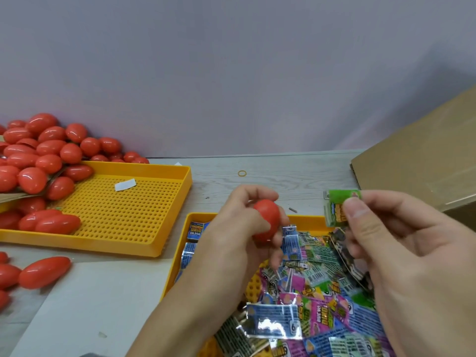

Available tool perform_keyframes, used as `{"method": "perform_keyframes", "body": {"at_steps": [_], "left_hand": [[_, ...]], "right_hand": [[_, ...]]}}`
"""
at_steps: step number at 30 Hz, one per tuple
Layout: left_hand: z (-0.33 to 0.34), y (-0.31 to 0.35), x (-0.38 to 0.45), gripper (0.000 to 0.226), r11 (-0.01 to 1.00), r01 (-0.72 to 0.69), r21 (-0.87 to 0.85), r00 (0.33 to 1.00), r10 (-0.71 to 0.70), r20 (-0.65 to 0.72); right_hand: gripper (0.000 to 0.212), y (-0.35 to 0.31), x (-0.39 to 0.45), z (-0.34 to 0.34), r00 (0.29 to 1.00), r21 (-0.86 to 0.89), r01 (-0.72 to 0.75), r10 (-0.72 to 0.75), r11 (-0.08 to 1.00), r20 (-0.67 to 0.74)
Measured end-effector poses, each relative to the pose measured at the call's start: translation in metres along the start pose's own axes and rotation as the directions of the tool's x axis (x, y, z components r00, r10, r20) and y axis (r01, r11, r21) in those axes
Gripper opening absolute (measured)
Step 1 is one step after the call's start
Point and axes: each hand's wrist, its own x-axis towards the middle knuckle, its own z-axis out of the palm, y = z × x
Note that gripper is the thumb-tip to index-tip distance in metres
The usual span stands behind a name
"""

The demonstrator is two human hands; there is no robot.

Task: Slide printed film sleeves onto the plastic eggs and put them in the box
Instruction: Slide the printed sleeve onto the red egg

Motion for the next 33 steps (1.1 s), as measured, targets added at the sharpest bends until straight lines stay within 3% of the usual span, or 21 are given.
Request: {"method": "perform_keyframes", "body": {"at_steps": [4, 8, 11, 16, 23, 33], "left_hand": [[-0.003, -0.005, -0.001, 0.035, 0.986, -0.089, 0.143, 0.995, 0.093, -0.022], [-0.005, -0.006, -0.002, 0.035, 0.936, -0.14, 0.322, 0.989, 0.149, -0.004], [-0.006, -0.002, -0.002, 0.023, 0.907, -0.152, 0.392, 0.985, 0.172, -0.017], [-0.002, 0.001, -0.003, 0.033, 0.923, -0.13, 0.363, 0.99, 0.141, -0.003], [0.001, 0.007, -0.005, 0.05, 0.907, -0.181, 0.381, 0.981, 0.196, 0.0], [-0.001, 0.003, -0.005, 0.043, 0.87, -0.222, 0.44, 0.961, 0.273, -0.054]], "right_hand": [[0.016, 0.004, 0.001, 0.0, 0.998, -0.034, -0.035, 0.033, 0.999, -0.049], [0.032, 0.005, 0.003, -0.001, 0.996, 0.006, -0.068, 0.069, 0.998, -0.053], [0.039, 0.007, 0.004, -0.001, 0.996, 0.034, -0.079, 0.08, 0.996, -0.041], [0.069, 0.008, 0.006, -0.001, 0.994, 0.03, -0.095, 0.097, 0.995, -0.046], [0.069, 0.009, 0.005, -0.001, 0.994, 0.027, -0.096, 0.097, 0.995, -0.051], [0.07, 0.01, 0.006, -0.001, 0.994, 0.055, -0.106, 0.108, 0.993, -0.035]]}}
